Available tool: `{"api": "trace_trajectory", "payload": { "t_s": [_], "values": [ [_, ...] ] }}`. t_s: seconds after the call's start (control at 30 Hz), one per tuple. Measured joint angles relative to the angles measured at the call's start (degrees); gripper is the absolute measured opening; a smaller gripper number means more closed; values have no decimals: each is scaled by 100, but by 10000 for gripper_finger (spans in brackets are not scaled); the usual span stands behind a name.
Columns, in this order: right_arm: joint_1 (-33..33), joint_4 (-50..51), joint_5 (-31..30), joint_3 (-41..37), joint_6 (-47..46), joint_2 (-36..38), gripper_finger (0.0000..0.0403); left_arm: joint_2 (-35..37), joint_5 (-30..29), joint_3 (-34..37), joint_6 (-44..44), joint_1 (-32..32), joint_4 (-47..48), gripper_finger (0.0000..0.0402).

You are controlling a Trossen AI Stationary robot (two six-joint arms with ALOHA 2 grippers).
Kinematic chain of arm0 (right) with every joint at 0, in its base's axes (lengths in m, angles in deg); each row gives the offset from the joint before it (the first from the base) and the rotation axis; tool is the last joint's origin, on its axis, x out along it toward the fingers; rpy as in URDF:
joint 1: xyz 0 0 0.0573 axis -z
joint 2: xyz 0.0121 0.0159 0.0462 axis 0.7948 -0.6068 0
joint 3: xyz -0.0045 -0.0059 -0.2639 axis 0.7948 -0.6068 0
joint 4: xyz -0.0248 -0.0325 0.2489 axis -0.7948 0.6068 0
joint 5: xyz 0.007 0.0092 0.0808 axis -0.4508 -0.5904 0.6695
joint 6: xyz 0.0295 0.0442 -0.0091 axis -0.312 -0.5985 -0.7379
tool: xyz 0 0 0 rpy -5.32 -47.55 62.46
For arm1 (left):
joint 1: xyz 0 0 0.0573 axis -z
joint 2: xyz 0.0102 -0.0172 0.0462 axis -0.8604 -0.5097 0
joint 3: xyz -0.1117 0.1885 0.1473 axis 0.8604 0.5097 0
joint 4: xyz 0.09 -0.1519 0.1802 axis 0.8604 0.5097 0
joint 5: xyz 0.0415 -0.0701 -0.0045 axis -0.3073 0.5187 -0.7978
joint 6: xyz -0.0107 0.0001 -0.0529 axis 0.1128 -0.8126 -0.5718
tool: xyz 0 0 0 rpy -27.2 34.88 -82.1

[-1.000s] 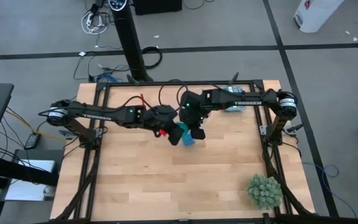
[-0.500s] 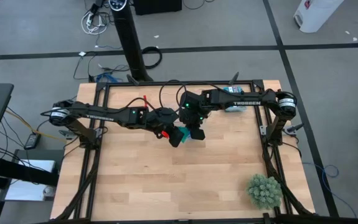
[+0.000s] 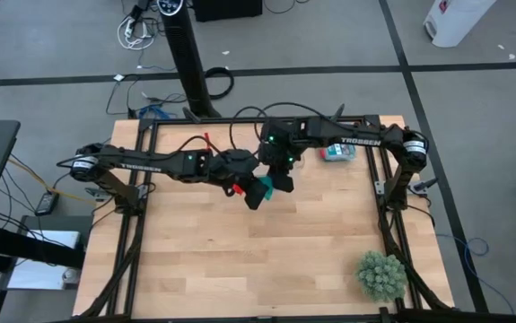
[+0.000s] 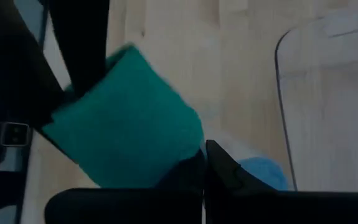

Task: Roll bandage
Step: Put the sky blue bandage into the transparent zip bag

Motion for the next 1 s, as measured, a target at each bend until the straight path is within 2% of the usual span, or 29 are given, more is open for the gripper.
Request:
{"api": "trace_trajectory", "payload": {
  "t_s": [0.1,0.23,0.4,0.53,0.77,1.0],
  "values": [
    [-53,-449,200,260,-46,22,0,-32,107,-9,54,-13,-30,31],
    [-124,-374,213,451,-103,39,0,-38,130,2,179,-12,-55,31],
    [-115,-254,208,589,-111,23,0,-21,-492,-13,-125,-9,72,31],
    [-93,-1,460,602,-155,25,0,-29,-783,-221,-102,26,499,31],
    [-43,115,663,614,-424,48,0,-33,-1544,-618,401,100,1209,30],
    [32,186,643,598,-508,57,0,-27,-2136,-623,627,189,1140,23]
  ]
}}
